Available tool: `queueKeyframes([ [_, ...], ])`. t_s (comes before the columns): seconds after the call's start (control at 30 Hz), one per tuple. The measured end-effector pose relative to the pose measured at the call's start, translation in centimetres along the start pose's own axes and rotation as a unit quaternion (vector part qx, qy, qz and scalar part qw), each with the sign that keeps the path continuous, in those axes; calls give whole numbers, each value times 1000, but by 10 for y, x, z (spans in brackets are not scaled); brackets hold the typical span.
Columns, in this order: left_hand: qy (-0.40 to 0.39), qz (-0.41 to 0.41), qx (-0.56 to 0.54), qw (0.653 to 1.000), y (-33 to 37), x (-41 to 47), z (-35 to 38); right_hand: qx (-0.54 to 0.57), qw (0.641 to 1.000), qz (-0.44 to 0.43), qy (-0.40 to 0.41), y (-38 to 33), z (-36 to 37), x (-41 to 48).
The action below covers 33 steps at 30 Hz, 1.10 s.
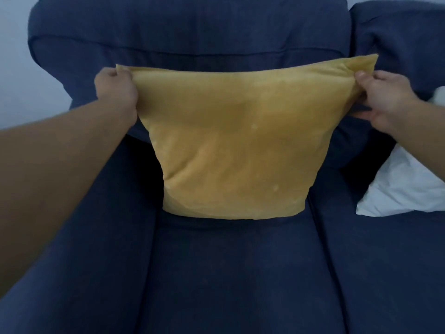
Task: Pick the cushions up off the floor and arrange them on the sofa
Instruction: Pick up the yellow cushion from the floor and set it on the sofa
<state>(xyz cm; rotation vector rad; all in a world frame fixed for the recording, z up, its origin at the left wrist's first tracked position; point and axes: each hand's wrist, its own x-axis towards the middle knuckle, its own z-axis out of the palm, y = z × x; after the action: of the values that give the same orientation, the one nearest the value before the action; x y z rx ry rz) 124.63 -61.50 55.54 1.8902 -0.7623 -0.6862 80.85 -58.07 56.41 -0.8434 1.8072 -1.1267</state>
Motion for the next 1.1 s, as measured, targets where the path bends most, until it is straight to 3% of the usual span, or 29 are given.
queueKeyframes([
  [0.1,43,101,94,989,-4,-13,0,-149,982,-76,89,0,11,2],
  [0.17,26,266,230,936,-3,-32,1,-317,920,-212,92,-3,26,-17],
  [0.2,-29,362,280,889,-4,-46,2,-381,873,-298,56,-4,38,-33],
  [0.27,-186,518,356,755,-9,-73,9,-478,768,-421,-60,-2,69,-64],
  [0.33,-263,589,425,636,-22,-92,25,-553,666,-477,-150,10,103,-84],
  [0.37,-264,598,449,609,-29,-96,33,-579,628,-492,-165,17,116,-89],
  [0.43,-246,591,483,598,-37,-91,40,-616,595,-491,-159,26,124,-81],
  [0.5,-227,573,507,603,-39,-77,40,-648,592,-459,-138,28,115,-61],
  [0.83,-207,459,566,653,-41,-16,-9,-660,647,-359,-130,13,55,-17],
  [1.1,-199,394,592,675,-37,-8,-34,-680,667,-289,-100,6,4,-7],
])
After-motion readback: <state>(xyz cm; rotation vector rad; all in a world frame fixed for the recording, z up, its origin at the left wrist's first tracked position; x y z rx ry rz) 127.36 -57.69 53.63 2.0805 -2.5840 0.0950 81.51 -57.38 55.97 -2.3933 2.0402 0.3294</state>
